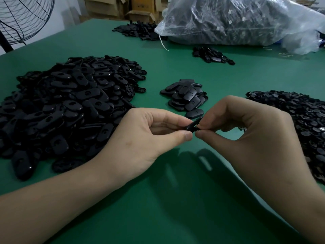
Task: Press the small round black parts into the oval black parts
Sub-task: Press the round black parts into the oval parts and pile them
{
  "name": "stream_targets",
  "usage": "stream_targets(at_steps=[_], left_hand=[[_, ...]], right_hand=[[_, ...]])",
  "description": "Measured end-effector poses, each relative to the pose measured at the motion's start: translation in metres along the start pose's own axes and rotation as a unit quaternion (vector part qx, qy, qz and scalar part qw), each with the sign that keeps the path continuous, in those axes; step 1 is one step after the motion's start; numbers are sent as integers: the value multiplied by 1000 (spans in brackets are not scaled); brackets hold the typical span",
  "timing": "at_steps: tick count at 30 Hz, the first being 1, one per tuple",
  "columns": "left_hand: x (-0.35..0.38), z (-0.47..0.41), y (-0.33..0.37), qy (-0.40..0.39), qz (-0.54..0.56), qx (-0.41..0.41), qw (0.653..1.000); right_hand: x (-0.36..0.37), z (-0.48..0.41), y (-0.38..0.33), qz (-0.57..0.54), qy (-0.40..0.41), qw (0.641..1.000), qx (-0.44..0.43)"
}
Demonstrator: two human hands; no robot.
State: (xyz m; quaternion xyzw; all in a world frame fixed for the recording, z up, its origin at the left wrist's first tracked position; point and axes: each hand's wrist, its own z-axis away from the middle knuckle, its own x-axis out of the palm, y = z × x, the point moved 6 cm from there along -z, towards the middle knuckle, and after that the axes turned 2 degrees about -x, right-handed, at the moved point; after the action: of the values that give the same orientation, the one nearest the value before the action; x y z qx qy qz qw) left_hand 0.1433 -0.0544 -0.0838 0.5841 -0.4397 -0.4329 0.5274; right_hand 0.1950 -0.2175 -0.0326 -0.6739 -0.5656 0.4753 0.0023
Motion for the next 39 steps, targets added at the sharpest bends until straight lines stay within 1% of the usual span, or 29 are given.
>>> stream_targets(at_steps=[4,10,14,20,27,29,35,37,39], left_hand=[[0,-1,-2,-12,-7,-12,1000],[1,-3,-5,-39,13,-27,999],[2,-3,-4,-52,19,-28,998],[1,-4,-5,-47,23,-36,998],[0,-5,-5,-46,28,-44,998],[0,-4,-5,-42,31,-43,998],[-1,-4,-3,-36,40,-40,998],[-2,-3,-1,-32,47,-34,998],[-2,-3,0,-25,51,-21,998]], right_hand=[[-1,2,-6,46,1,999,-28],[-3,5,-16,123,18,989,-78],[-4,5,-17,125,3,988,-89],[0,2,-17,121,-21,987,-106],[-1,0,-13,131,-22,985,-107],[0,0,-10,120,-23,988,-93],[2,-3,-3,37,-40,997,-46],[3,-3,4,-24,-35,999,-8],[8,-2,12,-125,-45,990,55]])
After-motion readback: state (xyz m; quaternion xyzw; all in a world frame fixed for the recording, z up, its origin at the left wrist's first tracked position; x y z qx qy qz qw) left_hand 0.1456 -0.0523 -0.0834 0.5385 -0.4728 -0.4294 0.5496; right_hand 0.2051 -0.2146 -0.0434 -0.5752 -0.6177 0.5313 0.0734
